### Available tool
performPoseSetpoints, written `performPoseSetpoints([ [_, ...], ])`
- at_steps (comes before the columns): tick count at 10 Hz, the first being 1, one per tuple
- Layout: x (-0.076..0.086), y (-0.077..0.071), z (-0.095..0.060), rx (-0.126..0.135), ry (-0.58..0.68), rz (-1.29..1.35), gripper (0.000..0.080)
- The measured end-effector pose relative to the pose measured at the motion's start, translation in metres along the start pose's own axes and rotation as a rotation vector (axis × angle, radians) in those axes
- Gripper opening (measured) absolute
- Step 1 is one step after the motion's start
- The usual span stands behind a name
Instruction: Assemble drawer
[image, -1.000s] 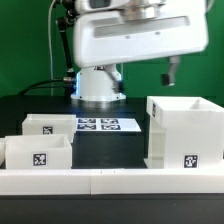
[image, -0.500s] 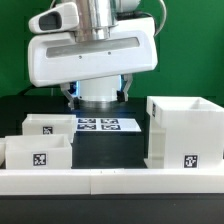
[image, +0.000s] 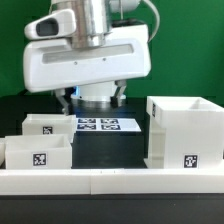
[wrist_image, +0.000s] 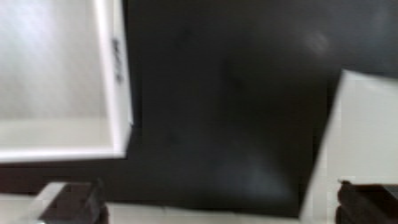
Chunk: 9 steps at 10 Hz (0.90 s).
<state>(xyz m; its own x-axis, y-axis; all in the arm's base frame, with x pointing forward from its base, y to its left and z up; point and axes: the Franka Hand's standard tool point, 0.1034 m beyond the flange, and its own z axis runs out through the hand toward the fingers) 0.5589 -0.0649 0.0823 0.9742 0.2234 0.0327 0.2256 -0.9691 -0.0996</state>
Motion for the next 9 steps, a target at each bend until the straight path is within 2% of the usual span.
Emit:
performPoseSetpoints([
  [3, -0.007, 0.014, 0.018, -0.039, 0.025, -0.029, 0.0648],
  [4, -0.009, 0.024, 0.025, -0.057, 0.035, -0.05, 0.0648],
  [5, -0.012, 0.03, 0.032, -0.062, 0.032, -0.041, 0.0648],
  [9, -0.012, 0.029, 0.032, -0.059, 0.031, -0.042, 0.0648],
])
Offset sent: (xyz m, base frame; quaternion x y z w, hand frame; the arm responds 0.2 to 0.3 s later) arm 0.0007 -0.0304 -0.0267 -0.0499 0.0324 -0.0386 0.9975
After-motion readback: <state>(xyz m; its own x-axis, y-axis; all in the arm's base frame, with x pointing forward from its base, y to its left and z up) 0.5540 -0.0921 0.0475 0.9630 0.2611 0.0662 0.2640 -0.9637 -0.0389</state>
